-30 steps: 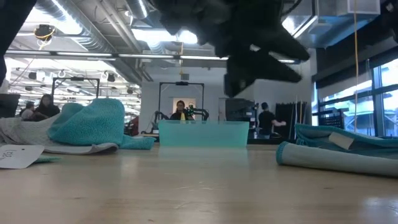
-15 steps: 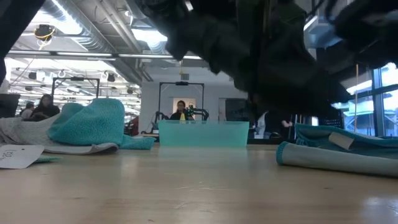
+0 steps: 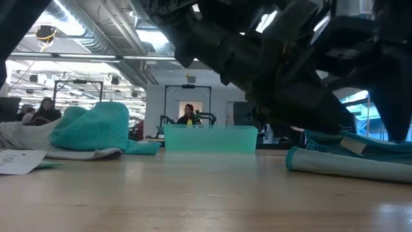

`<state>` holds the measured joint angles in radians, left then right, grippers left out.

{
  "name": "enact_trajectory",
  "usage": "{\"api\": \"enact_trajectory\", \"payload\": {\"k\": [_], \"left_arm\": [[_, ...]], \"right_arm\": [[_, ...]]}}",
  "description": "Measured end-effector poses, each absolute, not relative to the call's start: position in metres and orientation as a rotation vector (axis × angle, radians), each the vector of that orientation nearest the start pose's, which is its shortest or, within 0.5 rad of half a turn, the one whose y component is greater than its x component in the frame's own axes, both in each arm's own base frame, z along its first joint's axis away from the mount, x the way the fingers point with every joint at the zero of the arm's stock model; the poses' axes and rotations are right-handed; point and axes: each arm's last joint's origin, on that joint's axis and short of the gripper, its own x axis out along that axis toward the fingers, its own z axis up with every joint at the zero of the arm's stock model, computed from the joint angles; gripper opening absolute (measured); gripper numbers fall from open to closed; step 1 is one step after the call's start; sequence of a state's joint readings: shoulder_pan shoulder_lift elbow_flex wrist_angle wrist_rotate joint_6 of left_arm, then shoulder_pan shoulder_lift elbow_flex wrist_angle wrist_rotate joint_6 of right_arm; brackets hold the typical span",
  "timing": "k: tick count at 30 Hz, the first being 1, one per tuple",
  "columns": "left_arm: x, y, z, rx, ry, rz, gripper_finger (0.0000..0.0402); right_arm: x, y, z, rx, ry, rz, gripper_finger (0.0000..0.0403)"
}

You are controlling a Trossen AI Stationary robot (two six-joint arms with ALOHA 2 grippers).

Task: Fold microfiber towels
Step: Fold the light blue towel

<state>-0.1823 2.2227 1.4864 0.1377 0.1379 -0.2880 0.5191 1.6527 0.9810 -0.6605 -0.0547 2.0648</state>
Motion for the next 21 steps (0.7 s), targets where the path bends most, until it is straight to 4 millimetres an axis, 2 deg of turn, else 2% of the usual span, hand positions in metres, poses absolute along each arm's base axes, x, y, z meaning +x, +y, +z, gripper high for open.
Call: {"api": "enact_trajectory", "payload": {"k": [6, 21], "left_arm": [[0.473, -0.088, 0.131, -0.212, 0.668, -0.228, 0.0116], [0.468, -0.104, 0.124, -0.210, 0.711, -0.291, 0.0116]], "right_arm": [[0.258, 0.146, 0.163, 1.408, 1.221, -0.979, 0.0126], [0.239, 0.125, 0.157, 1.280, 1.209, -1.286, 0.0126]]}}
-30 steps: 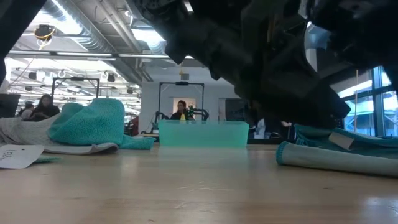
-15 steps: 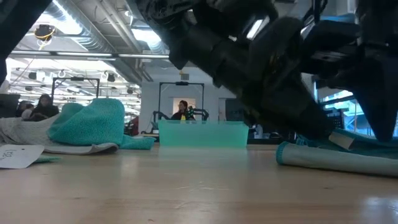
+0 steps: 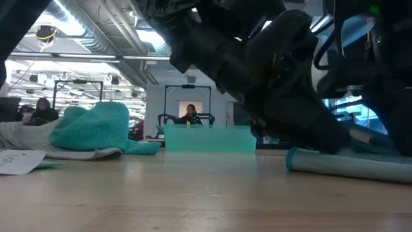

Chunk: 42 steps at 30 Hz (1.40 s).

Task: Fold microfiber towels
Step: Fold the light blue towel

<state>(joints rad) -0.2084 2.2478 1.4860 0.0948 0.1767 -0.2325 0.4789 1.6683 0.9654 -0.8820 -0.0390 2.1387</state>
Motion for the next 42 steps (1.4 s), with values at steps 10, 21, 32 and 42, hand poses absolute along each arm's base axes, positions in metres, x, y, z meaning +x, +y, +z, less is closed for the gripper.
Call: {"api": "enact_trajectory", "payload": {"k": [10, 21, 32, 42], "left_arm": [[0.464, -0.108, 0.121, -0.204, 0.757, -0.293, 0.0116], [0.465, -0.096, 0.121, -0.213, 0.786, -0.264, 0.0116], [0.461, -0.081, 0.134, -0.225, 0.812, -0.234, 0.0116], [0.447, -0.074, 0.183, -0.226, 0.811, -0.241, 0.0116]], "right_arm": [[0.240, 0.105, 0.213, 1.040, 1.069, -1.415, 0.0126], [0.273, 0.128, 0.215, 1.327, 1.078, -1.035, 0.0127], [0.276, 0.133, 0.203, 1.368, 1.105, -1.077, 0.0126], [0.259, 0.181, 0.268, 1.147, 1.161, -0.872, 0.0126]]}}
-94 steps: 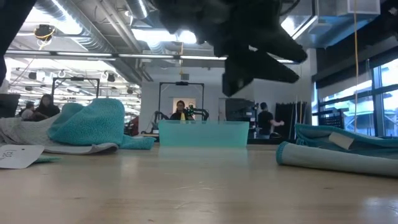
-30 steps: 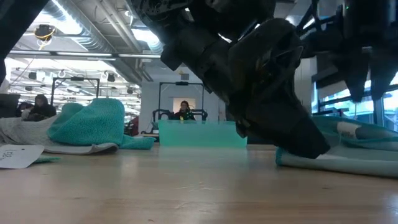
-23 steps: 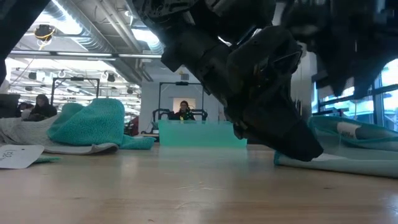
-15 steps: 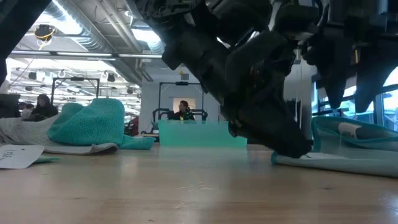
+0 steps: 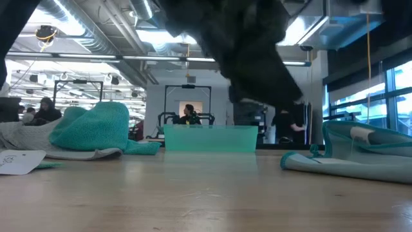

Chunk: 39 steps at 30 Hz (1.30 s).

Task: Fold microfiber towels
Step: Fold the light blue towel, then put the folded light blue towel into the bin

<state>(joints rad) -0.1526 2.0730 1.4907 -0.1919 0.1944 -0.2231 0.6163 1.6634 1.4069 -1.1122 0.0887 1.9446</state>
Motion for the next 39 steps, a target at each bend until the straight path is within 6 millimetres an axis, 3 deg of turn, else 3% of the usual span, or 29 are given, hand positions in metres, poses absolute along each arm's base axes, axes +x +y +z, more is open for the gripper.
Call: {"api": "enact_trajectory", "payload": {"k": [3, 6, 10, 13, 19, 26, 35, 39], "left_arm": [[0.445, -0.069, 0.195, -0.220, 0.790, -0.236, 0.0116], [0.445, -0.060, 0.206, -0.226, 0.744, -0.227, 0.0116], [0.447, -0.050, 0.202, -0.375, 0.776, -0.203, 0.0116], [0.451, -0.047, 0.188, -0.545, 0.822, -0.221, 0.0116], [0.458, -0.048, 0.168, -0.707, 0.868, -0.173, 0.0120], [0.458, -0.052, 0.141, -0.730, 0.936, -0.034, 0.0143], [0.463, -0.027, 0.147, -0.722, 0.845, 0.060, 0.0148], [0.462, -0.025, 0.142, -0.701, 0.865, 0.047, 0.0149]], "right_arm": [[0.242, 0.198, 0.289, 1.084, 1.128, -0.829, 0.0126], [0.224, 0.222, 0.291, 1.116, 1.129, -0.786, 0.0126], [0.204, 0.261, 0.267, 1.245, 1.065, -0.686, 0.0126], [0.201, 0.276, 0.240, 1.284, 1.057, -0.595, 0.0126], [0.200, 0.276, 0.212, 1.259, 1.054, -0.620, 0.0126], [0.198, 0.276, 0.210, 1.242, 1.052, -0.625, 0.0126], [0.184, 0.289, 0.211, 1.241, 1.076, -0.560, 0.0126], [0.181, 0.292, 0.212, 1.245, 1.082, -0.540, 0.0126]]}}
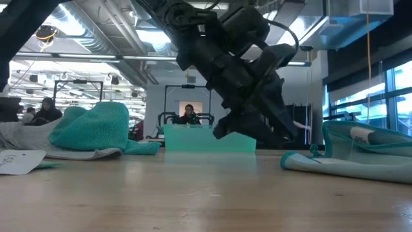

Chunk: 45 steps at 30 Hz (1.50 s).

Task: Fold microfiber towels
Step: Put the folded light blue towel into the bin

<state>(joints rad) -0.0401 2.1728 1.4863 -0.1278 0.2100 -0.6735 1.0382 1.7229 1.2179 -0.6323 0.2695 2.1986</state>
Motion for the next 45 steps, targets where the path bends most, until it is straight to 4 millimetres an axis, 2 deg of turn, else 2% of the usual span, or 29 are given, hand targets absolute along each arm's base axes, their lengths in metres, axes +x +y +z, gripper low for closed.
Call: {"api": "enact_trajectory", "payload": {"k": [10, 13, 20, 28, 37, 45], "left_arm": [[0.462, -0.052, 0.125, -0.683, 0.922, -0.024, 0.0149], [0.462, -0.052, 0.125, -0.669, 0.910, 0.003, 0.0149], [0.466, -0.040, 0.128, -0.694, 0.874, -0.014, 0.0149], [0.465, -0.056, 0.128, -0.652, 0.884, -0.072, 0.0149], [0.464, -0.079, 0.130, -0.432, 0.830, -0.157, 0.0149], [0.464, -0.082, 0.131, -0.392, 0.816, -0.151, 0.0149]], "right_arm": [[0.181, 0.292, 0.212, 1.245, 1.083, -0.537, 0.0127], [0.181, 0.293, 0.212, 1.254, 1.082, -0.529, 0.0127], [0.182, 0.294, 0.213, 1.268, 1.080, -0.516, 0.0127], [0.182, 0.295, 0.213, 1.269, 1.080, -0.515, 0.0126], [0.182, 0.294, 0.213, 1.262, 1.081, -0.520, 0.0126], [0.182, 0.294, 0.213, 1.262, 1.080, -0.520, 0.0126]]}}
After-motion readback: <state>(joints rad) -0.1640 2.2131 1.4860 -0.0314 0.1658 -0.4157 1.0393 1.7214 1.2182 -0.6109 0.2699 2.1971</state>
